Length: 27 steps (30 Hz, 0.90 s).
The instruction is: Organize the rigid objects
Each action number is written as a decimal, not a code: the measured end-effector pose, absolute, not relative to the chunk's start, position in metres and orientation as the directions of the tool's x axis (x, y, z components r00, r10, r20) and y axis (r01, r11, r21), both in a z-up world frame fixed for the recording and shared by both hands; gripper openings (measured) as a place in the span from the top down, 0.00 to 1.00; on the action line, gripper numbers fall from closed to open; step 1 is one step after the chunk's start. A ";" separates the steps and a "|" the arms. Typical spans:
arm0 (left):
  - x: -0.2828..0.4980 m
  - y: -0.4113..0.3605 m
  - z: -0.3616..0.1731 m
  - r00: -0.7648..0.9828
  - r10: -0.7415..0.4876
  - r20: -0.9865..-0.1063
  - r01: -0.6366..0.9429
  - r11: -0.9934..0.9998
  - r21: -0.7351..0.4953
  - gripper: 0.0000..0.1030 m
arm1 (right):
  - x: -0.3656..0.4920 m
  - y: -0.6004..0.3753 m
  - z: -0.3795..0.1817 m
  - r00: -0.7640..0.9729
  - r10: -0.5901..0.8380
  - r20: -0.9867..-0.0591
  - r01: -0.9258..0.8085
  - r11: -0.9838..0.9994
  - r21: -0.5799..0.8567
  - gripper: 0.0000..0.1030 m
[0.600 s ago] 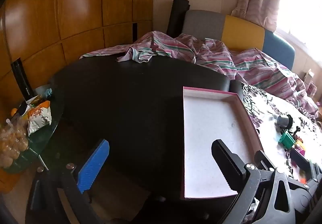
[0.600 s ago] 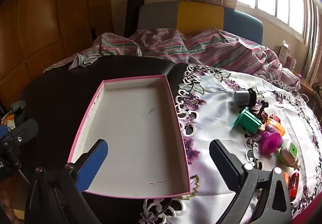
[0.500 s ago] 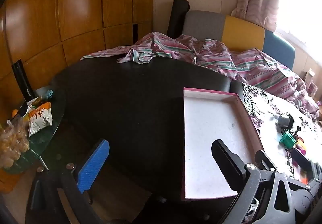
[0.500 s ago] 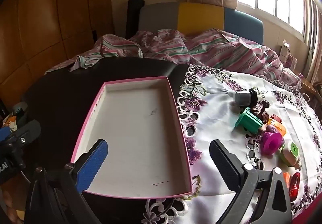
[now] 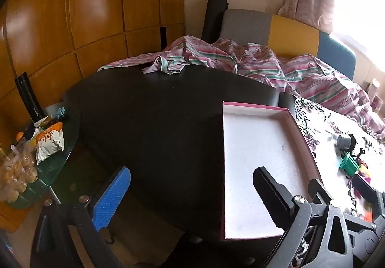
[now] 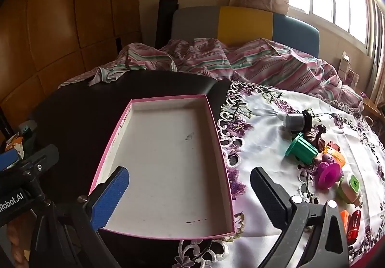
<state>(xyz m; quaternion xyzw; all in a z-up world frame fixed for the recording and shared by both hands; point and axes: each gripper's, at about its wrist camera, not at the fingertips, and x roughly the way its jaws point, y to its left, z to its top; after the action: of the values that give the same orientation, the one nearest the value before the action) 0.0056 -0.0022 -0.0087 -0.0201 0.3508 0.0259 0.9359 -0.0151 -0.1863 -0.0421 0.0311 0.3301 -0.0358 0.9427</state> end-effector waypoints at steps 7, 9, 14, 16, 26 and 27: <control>0.005 -0.001 -0.009 0.748 0.033 -0.663 -0.058 0.998 -0.016 0.01 | -0.014 -0.185 -0.043 0.779 -0.047 -0.625 0.083 0.996 0.029 0.00; 0.004 0.000 -0.009 0.746 0.029 -0.665 -0.056 0.998 -0.019 0.01 | -0.014 -0.186 -0.043 0.780 -0.049 -0.624 0.084 0.996 0.027 0.00; 0.003 0.001 -0.008 0.745 0.025 -0.667 -0.051 0.998 -0.020 0.01 | -0.014 -0.187 -0.042 0.781 -0.050 -0.622 0.083 0.996 0.023 0.00; 0.003 0.001 -0.007 0.743 0.023 -0.669 -0.050 0.999 -0.021 0.01 | -0.015 -0.188 -0.041 0.783 -0.050 -0.620 0.082 0.996 0.022 0.00; 0.003 -0.001 -0.005 0.741 0.016 -0.671 -0.044 0.999 -0.025 0.01 | -0.019 -0.189 -0.038 0.788 -0.064 -0.612 0.089 0.996 0.011 0.00; 0.002 -0.001 -0.005 0.741 0.015 -0.671 -0.043 0.999 -0.025 0.01 | -0.019 -0.189 -0.038 0.789 -0.065 -0.611 0.090 0.996 0.009 0.00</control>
<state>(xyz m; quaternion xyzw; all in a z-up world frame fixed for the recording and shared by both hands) 0.0023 -0.0012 -0.0050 -0.0194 0.3594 0.0154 0.9328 -0.0193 -0.1888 -0.0378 0.0188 0.3223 -0.0410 0.9456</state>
